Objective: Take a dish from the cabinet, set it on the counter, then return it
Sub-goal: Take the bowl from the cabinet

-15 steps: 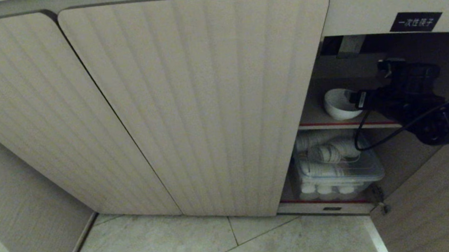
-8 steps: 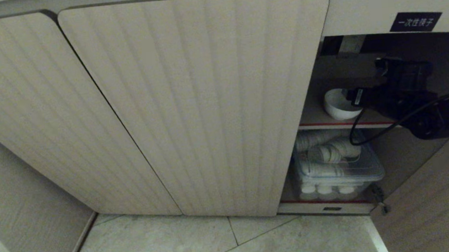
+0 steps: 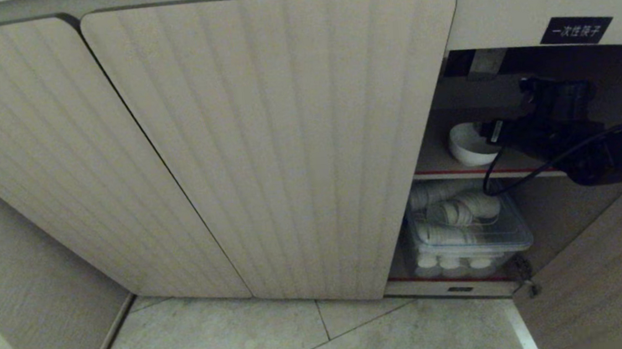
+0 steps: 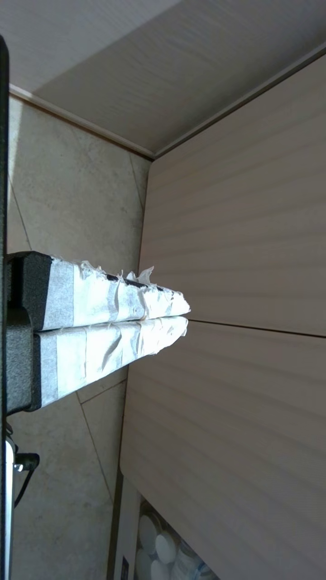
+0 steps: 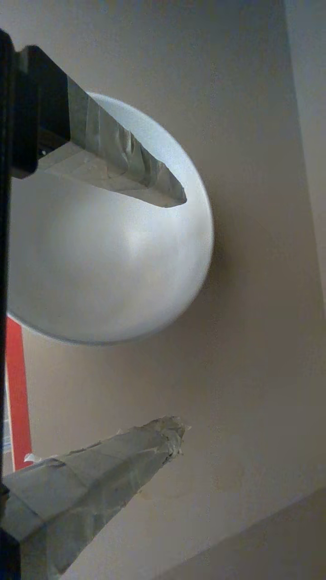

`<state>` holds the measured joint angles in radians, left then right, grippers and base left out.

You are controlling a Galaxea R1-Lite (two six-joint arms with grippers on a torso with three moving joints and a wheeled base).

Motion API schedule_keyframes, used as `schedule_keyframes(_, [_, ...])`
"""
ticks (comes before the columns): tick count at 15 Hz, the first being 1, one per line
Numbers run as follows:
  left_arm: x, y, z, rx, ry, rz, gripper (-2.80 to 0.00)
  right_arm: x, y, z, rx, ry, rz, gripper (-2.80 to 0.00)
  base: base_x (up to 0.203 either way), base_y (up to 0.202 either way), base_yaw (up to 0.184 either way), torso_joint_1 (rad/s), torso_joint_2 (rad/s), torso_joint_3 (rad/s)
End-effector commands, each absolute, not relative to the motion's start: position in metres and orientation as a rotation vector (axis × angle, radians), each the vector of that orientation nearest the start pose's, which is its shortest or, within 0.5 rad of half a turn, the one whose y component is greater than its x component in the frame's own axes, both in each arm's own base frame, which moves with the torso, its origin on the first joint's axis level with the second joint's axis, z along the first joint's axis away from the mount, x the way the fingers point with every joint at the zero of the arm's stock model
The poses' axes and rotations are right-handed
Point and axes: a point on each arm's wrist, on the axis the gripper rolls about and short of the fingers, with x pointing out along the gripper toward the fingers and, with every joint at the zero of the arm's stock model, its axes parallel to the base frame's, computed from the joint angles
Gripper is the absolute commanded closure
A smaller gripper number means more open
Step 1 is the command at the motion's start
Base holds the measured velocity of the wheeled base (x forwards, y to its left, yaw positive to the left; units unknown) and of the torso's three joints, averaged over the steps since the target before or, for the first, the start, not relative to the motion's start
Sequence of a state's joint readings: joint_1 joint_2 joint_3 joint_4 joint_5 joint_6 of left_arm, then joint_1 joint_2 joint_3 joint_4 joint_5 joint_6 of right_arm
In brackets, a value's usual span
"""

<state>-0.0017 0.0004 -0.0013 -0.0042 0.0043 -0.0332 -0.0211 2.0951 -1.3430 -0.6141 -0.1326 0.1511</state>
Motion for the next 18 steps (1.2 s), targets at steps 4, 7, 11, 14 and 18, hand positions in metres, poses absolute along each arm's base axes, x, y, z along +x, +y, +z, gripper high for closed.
schedule_keyframes(4, [-0.023,0.0,0.076,-0.034,-0.005,0.003,0.0,0.434,-0.017,0.184,0.141,0.174,-0.182,-2.8,0.0,0.0,0.0,0.0,0.0,0.0])
schedule_keyframes(7, [-0.023,0.0,0.076,-0.034,-0.006,0.003,0.0,0.436,-0.018,0.185,0.143,0.183,-0.182,-2.8,0.0,0.0,0.0,0.0,0.0,0.0])
schedule_keyframes(11, [-0.023,0.0,0.076,-0.034,-0.005,0.003,0.0,0.44,-0.019,0.185,0.141,0.22,-0.187,-2.8,0.0,0.0,0.0,0.0,0.0,0.0])
schedule_keyframes(14, [-0.023,0.0,0.076,-0.034,-0.005,0.003,0.0,0.439,-0.02,0.183,0.139,0.256,-0.191,-2.8,0.0,0.0,0.0,0.0,0.0,0.0])
schedule_keyframes(18, [-0.023,0.0,0.076,-0.034,-0.005,0.003,0.0,0.443,-0.019,0.185,0.167,0.254,-0.193,-2.8,0.0,0.0,0.0,0.0,0.0,0.0])
